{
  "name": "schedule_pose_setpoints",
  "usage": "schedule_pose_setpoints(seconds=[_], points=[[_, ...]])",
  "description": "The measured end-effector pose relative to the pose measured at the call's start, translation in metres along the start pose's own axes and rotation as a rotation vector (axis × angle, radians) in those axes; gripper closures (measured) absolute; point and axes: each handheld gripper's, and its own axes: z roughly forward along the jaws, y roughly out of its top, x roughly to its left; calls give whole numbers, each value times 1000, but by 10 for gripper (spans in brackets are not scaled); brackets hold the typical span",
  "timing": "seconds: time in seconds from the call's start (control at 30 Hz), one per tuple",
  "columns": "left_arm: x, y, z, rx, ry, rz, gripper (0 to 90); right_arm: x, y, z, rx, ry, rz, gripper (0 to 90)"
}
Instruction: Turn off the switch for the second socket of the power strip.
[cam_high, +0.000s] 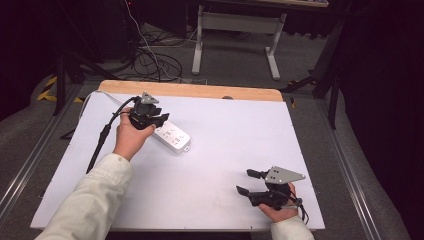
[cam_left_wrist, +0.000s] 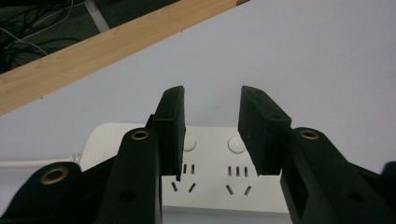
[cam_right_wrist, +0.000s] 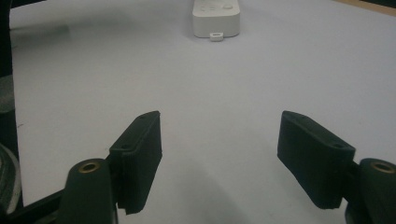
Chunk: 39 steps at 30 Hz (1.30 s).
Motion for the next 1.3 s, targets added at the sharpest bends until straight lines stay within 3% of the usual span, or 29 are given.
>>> schedule_pose_setpoints(seconds=[0.23,0.43,0.7,1.0,1.2,1.3], points=[[-5,3,-9,-21,-20,-6,519,-2,2,3,-5,11,0,317],[-13,4,-23,-47,-20,53,354,-2,2,2,-4,8,2,317],[-23,3,-60,-85,-53,97,330,0,2,2,-3,3,-2,317],[-29,-11,-98,-142,-106,48,267,1,2,0,-8,-9,-4,317],[-31,-27,-118,-147,-118,58,202,2,2,0,-9,-10,-1,316],[-32,-37,-126,-139,-102,71,188,2,3,0,-12,-12,-3,317]])
